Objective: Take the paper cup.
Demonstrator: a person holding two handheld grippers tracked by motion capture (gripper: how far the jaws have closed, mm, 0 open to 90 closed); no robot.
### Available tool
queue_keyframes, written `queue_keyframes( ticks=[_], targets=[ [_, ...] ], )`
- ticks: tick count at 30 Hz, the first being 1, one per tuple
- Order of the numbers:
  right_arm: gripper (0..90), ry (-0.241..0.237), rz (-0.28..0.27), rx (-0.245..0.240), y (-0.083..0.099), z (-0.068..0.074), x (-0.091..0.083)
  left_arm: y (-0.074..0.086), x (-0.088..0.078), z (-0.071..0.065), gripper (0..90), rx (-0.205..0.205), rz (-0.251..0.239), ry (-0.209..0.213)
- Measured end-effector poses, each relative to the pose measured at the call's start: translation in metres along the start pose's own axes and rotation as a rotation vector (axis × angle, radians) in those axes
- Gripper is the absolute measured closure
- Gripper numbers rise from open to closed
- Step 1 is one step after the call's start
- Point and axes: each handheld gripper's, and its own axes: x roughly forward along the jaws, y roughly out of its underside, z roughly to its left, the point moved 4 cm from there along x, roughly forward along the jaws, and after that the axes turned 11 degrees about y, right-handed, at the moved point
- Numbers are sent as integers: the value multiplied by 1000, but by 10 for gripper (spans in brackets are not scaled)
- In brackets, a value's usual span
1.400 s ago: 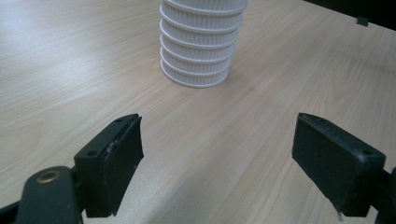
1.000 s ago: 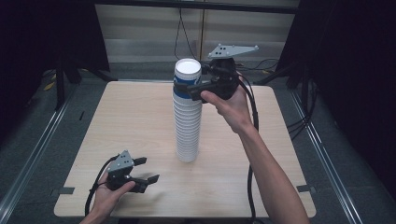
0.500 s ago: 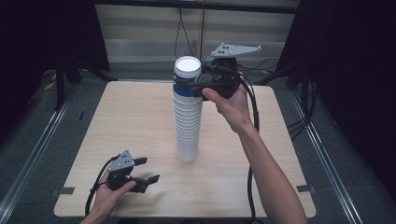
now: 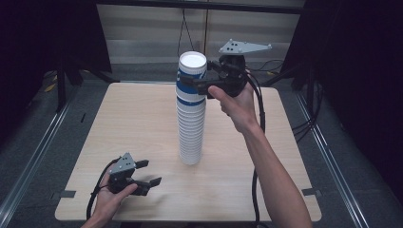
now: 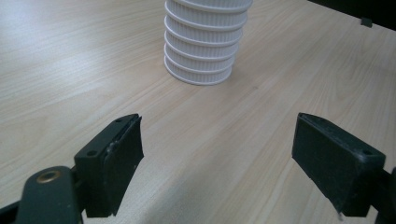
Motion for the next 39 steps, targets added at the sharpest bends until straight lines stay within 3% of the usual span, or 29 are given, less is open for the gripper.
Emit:
queue_keyframes(
  ticks=[13, 39],
  targets=[
    [261, -1, -80, 55, -7, -2, -3, 1, -2, 1, 162, -23, -3, 1],
    [265, 30, -197, 94, -23, -5, -20, 1, -1, 1, 162, -22, 4, 6]
  ],
)
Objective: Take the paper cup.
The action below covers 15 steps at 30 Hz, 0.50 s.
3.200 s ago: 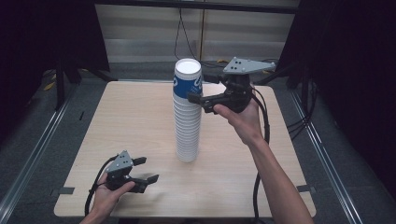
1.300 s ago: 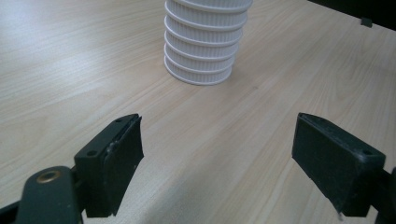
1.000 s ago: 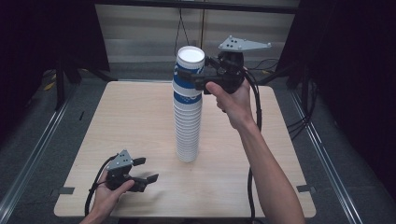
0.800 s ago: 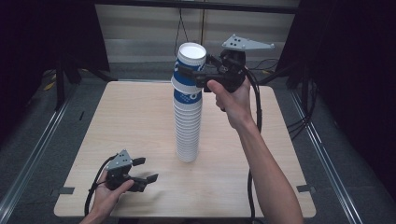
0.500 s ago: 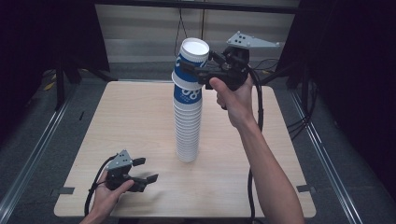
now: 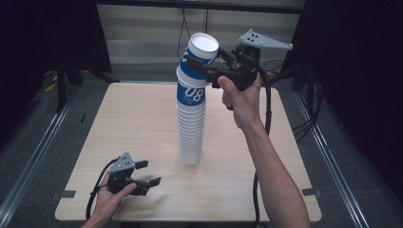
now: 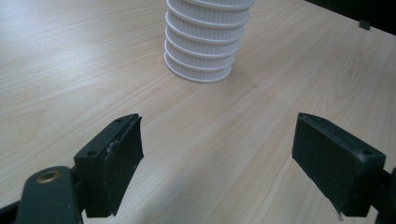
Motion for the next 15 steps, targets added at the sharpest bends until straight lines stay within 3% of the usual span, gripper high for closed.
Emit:
queue_keyframes(
  ticks=[8, 15],
  targets=[
    [266, 9, -22, -9, -8, 1, -9, 0, 0, 0, 162, 0, -3, -1],
    [267, 22, -43, 1, -16, -7, -22, 0, 1, -2, 162, 4, 6, 16]
  ],
)
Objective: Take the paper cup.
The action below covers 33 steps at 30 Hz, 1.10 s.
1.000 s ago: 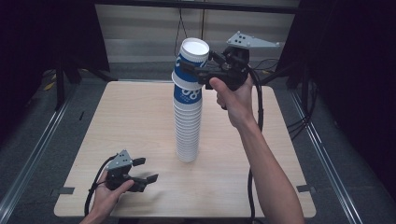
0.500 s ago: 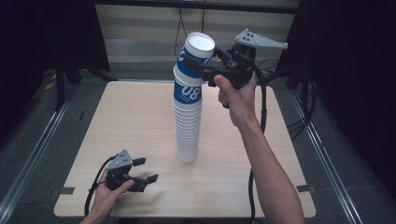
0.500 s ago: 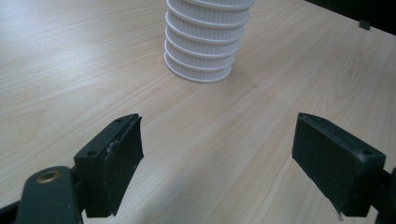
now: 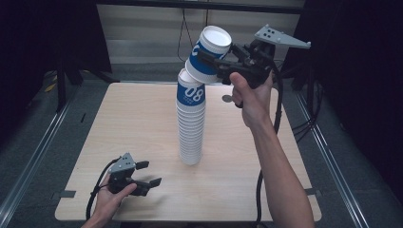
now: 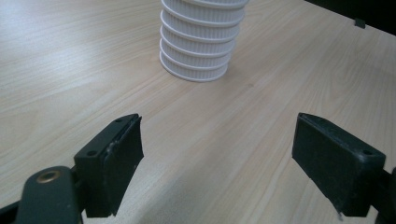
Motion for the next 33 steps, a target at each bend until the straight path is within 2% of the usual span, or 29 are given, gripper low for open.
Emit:
queue_keyframes(
  ticks=[10, 22, 25, 28, 29, 30, 33],
  targets=[
    [267, 41, 2, -18, -3, -14, -25, -2, -2, 1, 163, -4, -23, -14],
    [267, 74, 63, -54, 13, -23, -45, -2, -2, 2, 162, -8, -24, -6],
    [268, 84, 95, -69, 22, -23, -50, -3, -3, 1, 162, -17, -29, 6],
    [268, 84, 109, -74, 29, -24, -52, -3, -4, 1, 162, -12, -31, 0],
    [268, 83, 116, -68, 32, -23, -52, -3, -4, 1, 162, -15, -36, -1],
    [268, 59, 124, -57, 40, -23, -53, -3, -5, 2, 162, -18, -33, 0],
    [268, 57, 150, -61, 51, -25, -54, -3, -5, 2, 162, -21, -33, -4]
  ],
)
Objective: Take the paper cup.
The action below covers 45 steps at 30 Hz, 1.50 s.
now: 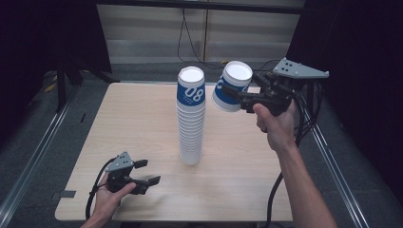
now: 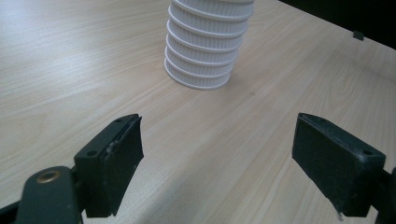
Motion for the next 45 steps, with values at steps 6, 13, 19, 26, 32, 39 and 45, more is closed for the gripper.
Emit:
queue_keyframes(
  ticks=[6, 13, 19, 26, 32, 39, 45],
  targets=[
    [271, -3, 28, 7, 20, -2, -1, -2, 1, -2, 163, 6, -2, 13],
    [272, -25, 68, 9, 47, 3, -2, -7, 4, -10, 162, 18, -10, 41],
    [273, -40, 79, 25, 68, 8, 0, -15, 5, -15, 161, 38, -30, 62],
    [273, -62, 113, 26, 90, 18, 5, -25, 9, -19, 162, 75, -36, 68],
    [273, -88, 135, 46, 108, 26, 10, -34, 15, -22, 160, 77, -31, 107],
    [274, -103, 145, 57, 126, 33, 11, -45, 24, -28, 159, 79, -44, 157],
    [274, -118, 183, 69, 143, 40, 16, -62, 33, -36, 191, 112, -39, 194]
  ],
)
